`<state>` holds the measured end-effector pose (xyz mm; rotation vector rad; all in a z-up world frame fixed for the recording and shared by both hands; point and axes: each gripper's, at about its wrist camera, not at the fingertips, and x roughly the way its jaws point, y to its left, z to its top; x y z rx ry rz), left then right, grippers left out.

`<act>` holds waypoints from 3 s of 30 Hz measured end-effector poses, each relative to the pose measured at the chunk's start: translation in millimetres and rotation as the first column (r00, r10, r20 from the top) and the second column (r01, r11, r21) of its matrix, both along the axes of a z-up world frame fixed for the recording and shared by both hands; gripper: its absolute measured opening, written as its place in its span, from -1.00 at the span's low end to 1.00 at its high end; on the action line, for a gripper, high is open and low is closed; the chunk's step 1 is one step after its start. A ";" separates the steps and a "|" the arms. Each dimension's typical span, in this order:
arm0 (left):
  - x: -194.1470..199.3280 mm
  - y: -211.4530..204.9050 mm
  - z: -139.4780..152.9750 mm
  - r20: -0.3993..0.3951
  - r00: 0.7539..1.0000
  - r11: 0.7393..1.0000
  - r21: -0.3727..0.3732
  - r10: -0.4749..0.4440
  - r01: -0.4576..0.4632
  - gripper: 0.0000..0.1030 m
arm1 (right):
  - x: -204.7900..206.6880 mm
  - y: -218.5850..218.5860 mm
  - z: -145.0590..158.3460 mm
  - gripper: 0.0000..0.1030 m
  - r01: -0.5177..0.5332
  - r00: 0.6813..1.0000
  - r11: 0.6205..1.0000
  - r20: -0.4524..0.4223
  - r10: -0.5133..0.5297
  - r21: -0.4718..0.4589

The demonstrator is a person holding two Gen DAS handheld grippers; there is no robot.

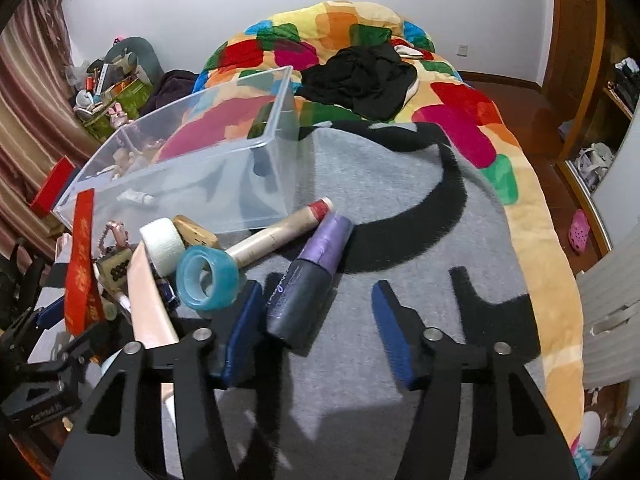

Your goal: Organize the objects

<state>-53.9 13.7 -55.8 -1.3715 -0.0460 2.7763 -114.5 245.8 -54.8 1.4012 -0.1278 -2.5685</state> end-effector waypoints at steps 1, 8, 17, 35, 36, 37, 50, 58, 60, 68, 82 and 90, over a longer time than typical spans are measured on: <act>-0.2 -0.1 0.0 -0.002 1.000 1.000 0.000 0.003 -0.003 0.33 | -1.0 -0.9 -0.7 -0.05 0.000 1.000 1.000 0.000 0.000 0.003; 3.7 -3.2 4.9 -0.036 0.999 1.000 0.001 0.024 -0.024 0.09 | 1.1 -10.5 -1.2 -0.46 -0.017 0.999 0.998 -0.036 0.019 0.062; 8.9 -10.7 30.1 -0.126 0.992 1.000 0.002 0.029 -0.029 0.09 | 15.3 0.2 28.1 -0.54 0.011 0.991 0.998 -0.132 -0.003 0.054; -19.4 -43.3 78.2 -0.222 0.971 0.995 0.063 0.089 -0.077 0.08 | 21.5 -19.9 111.7 -0.54 -0.054 0.937 0.998 -0.346 0.055 0.011; -23.0 -43.9 80.5 -0.223 0.971 0.995 0.064 0.088 -0.076 0.08 | 18.8 -23.0 112.8 -0.54 -0.062 0.935 0.998 -0.349 0.061 0.009; -25.8 -43.9 81.6 -0.222 0.971 0.995 0.064 0.085 -0.073 0.08 | 15.4 -26.7 113.6 -0.54 -0.069 0.934 0.998 -0.351 0.067 0.007; -77.2 -38.6 70.1 -0.120 0.992 0.999 0.019 0.035 -0.033 0.08 | -55.4 -88.0 83.5 -0.54 -0.187 0.946 0.982 -0.265 0.185 0.019; -97.0 -33.8 61.8 -0.081 0.997 1.000 0.013 0.016 -0.015 0.09 | -88.2 -106.5 49.9 -0.54 -0.245 0.958 0.969 -0.155 0.242 -0.001; -99.4 -32.7 61.6 -0.078 0.997 1.000 0.012 0.012 -0.011 0.09 | -90.5 -107.3 42.2 -0.54 -0.249 0.959 0.968 -0.134 0.248 0.010; -105.0 -24.5 55.0 -0.047 0.999 1.000 -0.006 -0.011 0.011 0.11 | -91.2 -105.0 30.0 -0.54 -0.271 0.958 0.962 -0.087 0.272 0.029; -77.3 -14.3 75.5 -0.138 0.990 0.998 -0.054 -0.027 0.019 0.57 | -67.1 -98.8 49.3 0.00 -0.286 0.945 0.953 -0.138 0.297 0.096; -51.1 -28.6 92.2 -0.197 0.980 0.998 -0.059 -0.005 -0.006 0.84 | -38.0 -81.1 77.8 0.42 -0.268 0.931 0.958 -0.227 0.286 0.106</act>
